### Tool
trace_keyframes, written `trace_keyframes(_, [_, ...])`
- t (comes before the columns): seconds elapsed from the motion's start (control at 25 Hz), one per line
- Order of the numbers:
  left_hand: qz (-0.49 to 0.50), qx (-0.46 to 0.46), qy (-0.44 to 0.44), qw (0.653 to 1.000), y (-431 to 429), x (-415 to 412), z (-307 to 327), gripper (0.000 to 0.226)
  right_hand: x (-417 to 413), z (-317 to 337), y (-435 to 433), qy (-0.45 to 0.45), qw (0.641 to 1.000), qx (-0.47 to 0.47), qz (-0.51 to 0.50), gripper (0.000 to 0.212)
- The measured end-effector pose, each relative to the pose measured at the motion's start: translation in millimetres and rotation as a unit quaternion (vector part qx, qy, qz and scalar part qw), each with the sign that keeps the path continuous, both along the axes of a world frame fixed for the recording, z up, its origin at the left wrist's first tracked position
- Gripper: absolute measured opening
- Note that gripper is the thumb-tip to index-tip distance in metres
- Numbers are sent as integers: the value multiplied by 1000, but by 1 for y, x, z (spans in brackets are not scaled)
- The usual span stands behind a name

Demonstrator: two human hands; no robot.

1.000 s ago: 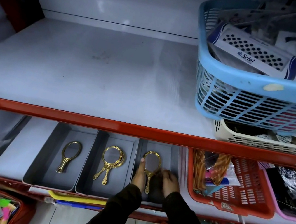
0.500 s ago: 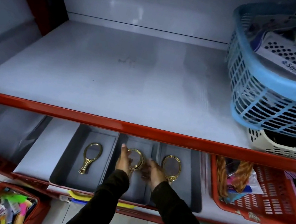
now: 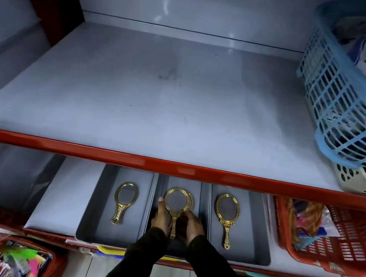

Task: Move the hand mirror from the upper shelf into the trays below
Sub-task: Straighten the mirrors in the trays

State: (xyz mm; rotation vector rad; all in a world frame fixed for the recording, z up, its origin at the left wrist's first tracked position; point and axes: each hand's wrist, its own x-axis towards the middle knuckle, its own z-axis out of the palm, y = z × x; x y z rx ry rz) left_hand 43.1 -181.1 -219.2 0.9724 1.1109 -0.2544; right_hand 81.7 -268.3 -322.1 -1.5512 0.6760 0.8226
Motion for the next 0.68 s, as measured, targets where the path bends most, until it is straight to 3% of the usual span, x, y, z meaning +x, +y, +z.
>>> trace_keyframes(0.16, [1, -22, -16, 1000, 0, -1, 1, 75, -3, 4, 0, -1, 1000, 0, -3, 53])
trace_keyframes(0.52, [16, -42, -18, 999, -6, 2, -5, 84, -7, 44, -2, 12, 1000, 12, -2, 35])
trace_keyframes(0.68, [7, -16, -15, 1000, -7, 1, 0, 83, -7, 46, -3, 9, 1000, 11, 6, 37])
